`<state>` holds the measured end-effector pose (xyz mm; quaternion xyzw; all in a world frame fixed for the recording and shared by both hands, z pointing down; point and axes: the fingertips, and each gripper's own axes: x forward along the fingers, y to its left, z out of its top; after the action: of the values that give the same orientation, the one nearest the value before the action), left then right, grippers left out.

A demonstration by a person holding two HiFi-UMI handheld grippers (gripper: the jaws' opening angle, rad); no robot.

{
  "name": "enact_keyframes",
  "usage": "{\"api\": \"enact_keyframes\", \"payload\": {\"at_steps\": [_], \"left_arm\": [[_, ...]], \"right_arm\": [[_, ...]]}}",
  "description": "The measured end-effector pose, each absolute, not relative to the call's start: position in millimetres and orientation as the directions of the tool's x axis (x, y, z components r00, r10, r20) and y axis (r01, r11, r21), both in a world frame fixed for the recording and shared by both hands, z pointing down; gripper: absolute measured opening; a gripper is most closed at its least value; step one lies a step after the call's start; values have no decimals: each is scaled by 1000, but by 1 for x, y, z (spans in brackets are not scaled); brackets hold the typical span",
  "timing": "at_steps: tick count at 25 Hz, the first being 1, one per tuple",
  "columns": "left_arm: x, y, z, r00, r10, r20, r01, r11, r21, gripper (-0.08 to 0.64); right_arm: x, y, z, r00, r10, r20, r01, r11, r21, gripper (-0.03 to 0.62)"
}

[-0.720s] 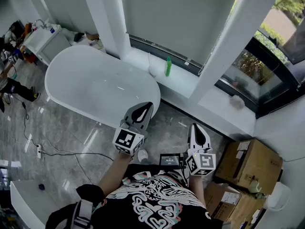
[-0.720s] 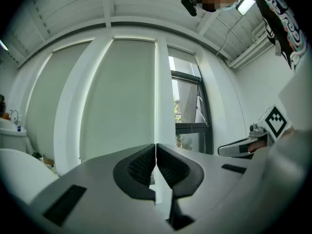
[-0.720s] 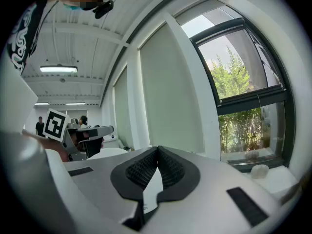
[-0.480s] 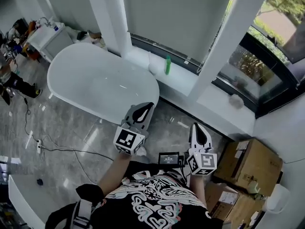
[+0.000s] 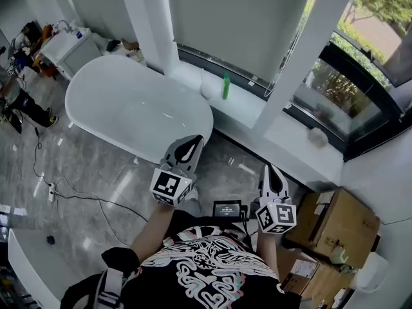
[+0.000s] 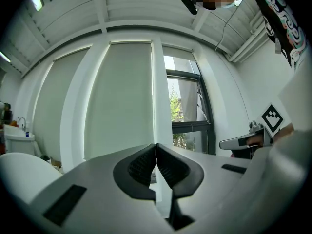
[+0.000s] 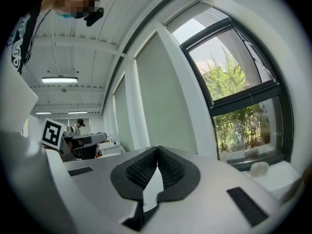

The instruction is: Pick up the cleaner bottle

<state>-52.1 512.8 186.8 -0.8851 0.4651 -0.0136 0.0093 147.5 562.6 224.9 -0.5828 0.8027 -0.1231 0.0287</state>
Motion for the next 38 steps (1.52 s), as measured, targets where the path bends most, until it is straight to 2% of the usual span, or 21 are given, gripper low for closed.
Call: {"api": "enact_keyframes", "payload": {"at_steps": [12, 30, 38], "left_arm": [[-57, 445, 204, 550, -835, 19, -835, -550, -13, 18], [-85, 212, 221, 610, -789, 80, -792, -611, 15, 18], [-101, 123, 236, 632, -769, 93, -774, -633, 26, 18]], "right_arm": [[140, 502, 233, -340, -933, 114, -930, 316, -190, 28], [108, 286, 247, -275, -943, 188, -950, 237, -202, 28], [97, 205, 252, -193, -965, 178, -977, 172, -126, 28]]}}
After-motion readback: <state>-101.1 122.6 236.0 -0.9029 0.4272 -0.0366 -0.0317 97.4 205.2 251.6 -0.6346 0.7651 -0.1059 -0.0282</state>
